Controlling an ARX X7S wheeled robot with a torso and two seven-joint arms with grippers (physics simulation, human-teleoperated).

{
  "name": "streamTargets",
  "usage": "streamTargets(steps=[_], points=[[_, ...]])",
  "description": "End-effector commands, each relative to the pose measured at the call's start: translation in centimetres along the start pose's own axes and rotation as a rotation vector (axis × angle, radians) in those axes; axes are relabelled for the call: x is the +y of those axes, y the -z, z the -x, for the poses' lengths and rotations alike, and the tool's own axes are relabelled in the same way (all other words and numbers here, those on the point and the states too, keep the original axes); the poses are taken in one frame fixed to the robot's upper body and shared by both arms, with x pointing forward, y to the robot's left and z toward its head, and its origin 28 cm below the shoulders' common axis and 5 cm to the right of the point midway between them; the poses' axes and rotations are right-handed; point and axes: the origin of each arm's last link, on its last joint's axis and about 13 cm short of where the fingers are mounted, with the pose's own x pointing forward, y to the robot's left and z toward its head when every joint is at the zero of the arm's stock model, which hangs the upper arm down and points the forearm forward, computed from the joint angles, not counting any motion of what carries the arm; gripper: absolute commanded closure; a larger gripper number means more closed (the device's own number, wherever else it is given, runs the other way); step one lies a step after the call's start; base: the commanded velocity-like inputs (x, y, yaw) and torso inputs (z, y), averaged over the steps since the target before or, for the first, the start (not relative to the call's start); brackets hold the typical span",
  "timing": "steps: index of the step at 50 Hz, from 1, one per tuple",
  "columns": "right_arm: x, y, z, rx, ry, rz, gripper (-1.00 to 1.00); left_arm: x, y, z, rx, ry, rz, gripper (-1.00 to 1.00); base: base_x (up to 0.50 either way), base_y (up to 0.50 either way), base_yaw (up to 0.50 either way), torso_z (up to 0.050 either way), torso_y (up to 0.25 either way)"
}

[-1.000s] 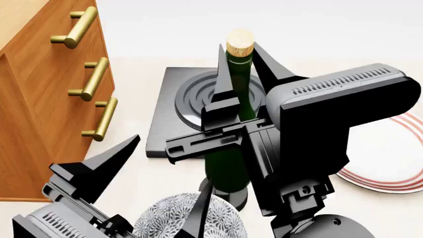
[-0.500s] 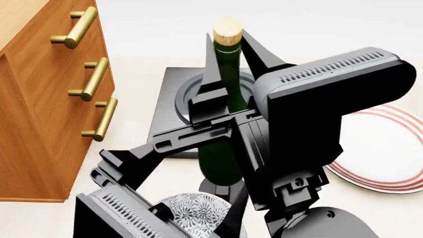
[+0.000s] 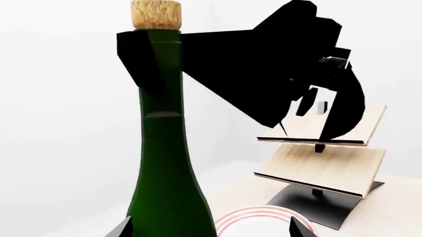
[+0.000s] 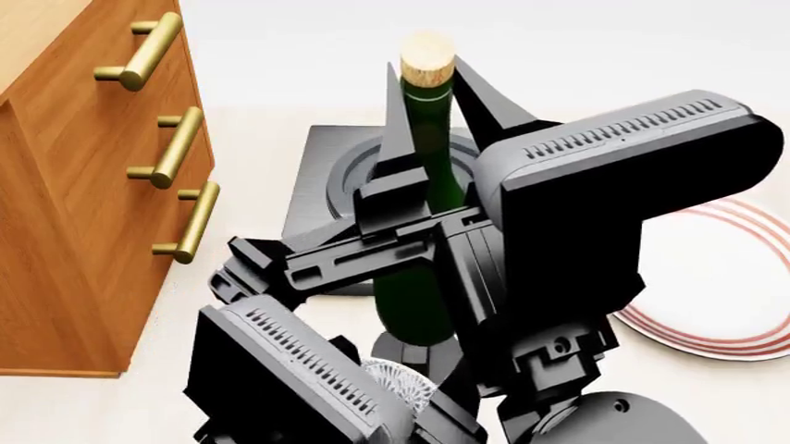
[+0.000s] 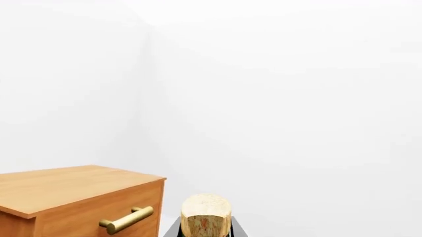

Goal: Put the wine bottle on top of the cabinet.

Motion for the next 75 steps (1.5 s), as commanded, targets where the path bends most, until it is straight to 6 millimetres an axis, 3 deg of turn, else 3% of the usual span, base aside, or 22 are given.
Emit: streamTargets(steps=[1, 30, 41, 42, 60, 61, 75], points=[[-0.1, -0.4, 0.1, -0.025, -0.004, 0.011, 1.0, 0.4, 0.2, -1.0, 0.007, 0.001, -0.006, -1.0, 0.0, 0.0, 0.0, 0.0, 0.0], [0.2, -0.8, 0.6, -0.036, -0.012, 0.005, 1.0, 1.0, 2.9, -2.2, 0.066, -0.022, 0.017, -1.0, 0.0, 0.0, 0.0, 0.0, 0.0], [0.0, -0.9, 0.5, -0.038, -0.006, 0.008, 1.0, 1.1, 2.9, -2.1, 0.065, -0.032, 0.019, -1.0, 0.0, 0.0, 0.0, 0.0, 0.001], [0.0, -0.9, 0.6, -0.037, -0.005, 0.008, 1.0, 1.1, 2.9, -2.1, 0.064, -0.037, 0.02, 1.0, 0.0, 0.0, 0.0, 0.0, 0.0], [0.1, -0.9, 0.6, -0.032, -0.006, -0.007, 1.0, 1.1, 2.9, -2.1, 0.056, -0.04, 0.016, 1.0, 0.0, 0.0, 0.0, 0.001, 0.001], [0.1, -1.0, 0.6, -0.032, -0.004, -0.008, -1.0, 1.1, 2.9, -2.1, 0.056, -0.04, 0.017, 1.0, 0.0, 0.0, 0.0, 0.0, 0.0], [-0.3, -2.4, 1.4, -0.068, 0.025, -0.011, -1.0, 1.1, 3.2, -2.0, 0.062, -0.048, 0.015, 1.0, 0.0, 0.0, 0.0, 0.0, 0.001]])
